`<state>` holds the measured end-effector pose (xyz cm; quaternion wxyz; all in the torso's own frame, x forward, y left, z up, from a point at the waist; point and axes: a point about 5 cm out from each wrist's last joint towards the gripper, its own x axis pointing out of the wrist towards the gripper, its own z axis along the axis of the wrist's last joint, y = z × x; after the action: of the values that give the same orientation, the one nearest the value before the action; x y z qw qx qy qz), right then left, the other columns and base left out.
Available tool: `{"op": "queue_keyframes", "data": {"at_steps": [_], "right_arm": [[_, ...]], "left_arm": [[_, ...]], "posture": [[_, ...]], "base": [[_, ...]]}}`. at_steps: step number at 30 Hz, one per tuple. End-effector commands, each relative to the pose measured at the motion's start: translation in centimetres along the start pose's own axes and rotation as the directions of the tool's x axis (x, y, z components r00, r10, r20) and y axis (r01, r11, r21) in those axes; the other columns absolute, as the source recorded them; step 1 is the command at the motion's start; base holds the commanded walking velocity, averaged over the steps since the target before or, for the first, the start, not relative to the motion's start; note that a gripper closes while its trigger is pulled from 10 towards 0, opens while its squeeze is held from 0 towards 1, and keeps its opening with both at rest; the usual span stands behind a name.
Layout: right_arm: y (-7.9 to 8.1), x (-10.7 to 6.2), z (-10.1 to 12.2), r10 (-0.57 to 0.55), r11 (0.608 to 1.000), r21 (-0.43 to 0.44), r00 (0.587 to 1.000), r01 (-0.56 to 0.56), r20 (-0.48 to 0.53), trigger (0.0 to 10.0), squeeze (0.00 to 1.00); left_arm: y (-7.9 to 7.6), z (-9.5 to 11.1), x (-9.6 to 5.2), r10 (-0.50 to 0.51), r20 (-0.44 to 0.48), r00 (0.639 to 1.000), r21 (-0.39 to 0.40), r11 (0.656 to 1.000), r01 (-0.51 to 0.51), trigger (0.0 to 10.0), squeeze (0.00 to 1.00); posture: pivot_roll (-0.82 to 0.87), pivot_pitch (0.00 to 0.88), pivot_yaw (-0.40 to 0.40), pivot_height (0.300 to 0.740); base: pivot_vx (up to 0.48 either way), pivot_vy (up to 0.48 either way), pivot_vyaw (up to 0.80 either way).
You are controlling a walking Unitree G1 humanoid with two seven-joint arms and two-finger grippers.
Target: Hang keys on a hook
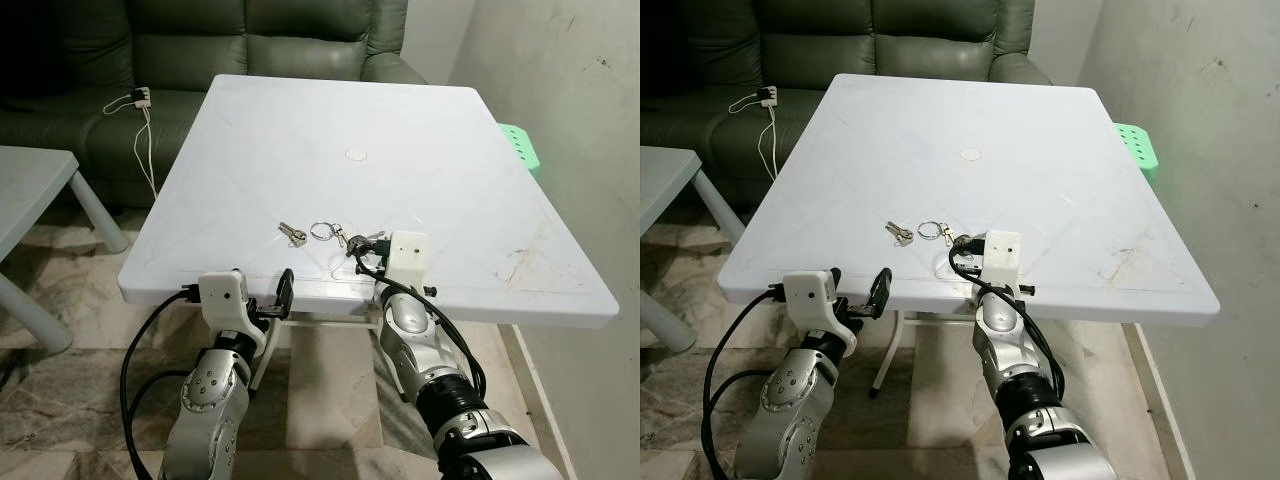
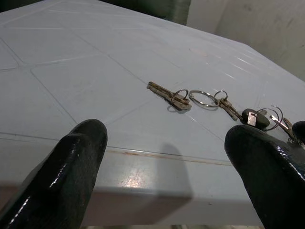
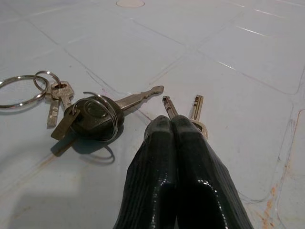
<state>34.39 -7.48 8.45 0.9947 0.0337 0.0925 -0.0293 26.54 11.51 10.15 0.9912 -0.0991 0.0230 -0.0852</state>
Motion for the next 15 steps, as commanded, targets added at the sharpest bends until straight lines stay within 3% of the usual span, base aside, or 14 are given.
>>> {"op": "queue_keyframes", "data": {"at_steps": [1,5,6,7,8,9,10,12,13,14,15], "right_arm": [[1.23,0.03,0.55,0.016,1.000,0.013,1.000,-0.016,0.010,0.0,0.00],[0.99,0.09,0.55,-0.002,1.000,0.004,1.000,0.001,0.012,0.0,0.00],[0.95,0.11,0.57,-0.006,1.000,-0.001,1.000,0.006,0.013,1.6,0.00],[0.93,0.13,0.58,-0.009,1.000,-0.003,1.000,0.009,0.013,2.5,0.00],[0.93,0.15,0.60,-0.005,1.000,0.019,1.000,0.005,0.011,8.8,0.00],[0.93,0.15,0.60,-0.005,1.000,0.019,1.000,0.005,0.011,8.8,0.00],[0.77,0.24,0.65,-0.018,1.000,0.015,1.000,0.017,0.007,10.0,1.00],[0.72,0.31,0.57,-0.022,1.000,0.005,1.000,0.022,-0.004,10.0,1.00],[0.73,0.31,0.57,-0.019,1.000,0.001,1.000,0.019,-0.002,10.0,0.44],[0.73,0.31,0.58,-0.016,1.000,-0.001,1.000,0.016,0.001,10.0,0.00],[0.79,0.29,0.63,-0.006,1.000,0.008,1.000,0.005,0.008,10.0,0.00]], "left_arm": [[-0.91,0.23,0.06,-0.018,0.009,1.000,-0.025,1.000,0.018,10.0,0.00],[-1.00,0.22,0.04,-0.019,0.009,1.000,-0.028,0.999,0.019,10.0,0.00],[-1.03,0.21,0.03,-0.020,0.010,1.000,-0.029,0.999,0.020,10.0,0.00],[-1.05,0.21,0.04,-0.021,0.010,1.000,-0.029,0.999,0.021,10.0,0.00],[-1.06,0.22,0.04,-0.021,0.010,1.000,-0.029,0.999,0.022,10.0,0.00],[-1.06,0.22,0.04,-0.021,0.010,1.000,-0.029,0.999,0.022,10.0,0.00],[-1.07,0.21,0.08,-0.023,0.010,1.000,-0.031,0.999,0.023,10.0,0.00],[-1.11,0.21,0.10,-0.024,0.011,1.000,-0.032,0.999,0.024,10.0,0.00],[-1.14,0.20,0.10,-0.025,0.011,1.000,-0.033,0.999,0.025,10.0,0.00],[-1.16,0.20,0.10,-0.025,0.011,1.000,-0.034,0.999,0.026,10.0,0.00],[-1.18,0.20,0.10,-0.026,0.012,1.000,-0.036,0.999,0.026,10.0,0.00]], "posture": [[0.10,0.076,-0.100,0.740],[0.10,0.072,-0.099,0.740],[0.10,0.072,-0.099,0.740],[0.10,0.072,-0.099,0.740],[0.10,0.072,-0.099,0.740],[0.10,0.072,-0.099,0.740],[0.10,0.068,-0.099,0.740],[0.10,0.065,-0.098,0.740],[0.10,0.065,-0.098,0.740],[0.10,0.065,-0.098,0.740],[0.10,0.065,-0.098,0.740]], "base": [[0.000,0.000,0.00],[0.000,0.000,0.00],[0.000,0.000,0.00],[0.000,0.000,0.00],[0.000,0.000,0.00],[0.000,0.000,0.00],[0.000,0.000,0.00],[0.000,0.000,0.00],[0.000,0.000,0.00],[0.000,0.000,0.00],[0.000,0.000,0.00]]}}
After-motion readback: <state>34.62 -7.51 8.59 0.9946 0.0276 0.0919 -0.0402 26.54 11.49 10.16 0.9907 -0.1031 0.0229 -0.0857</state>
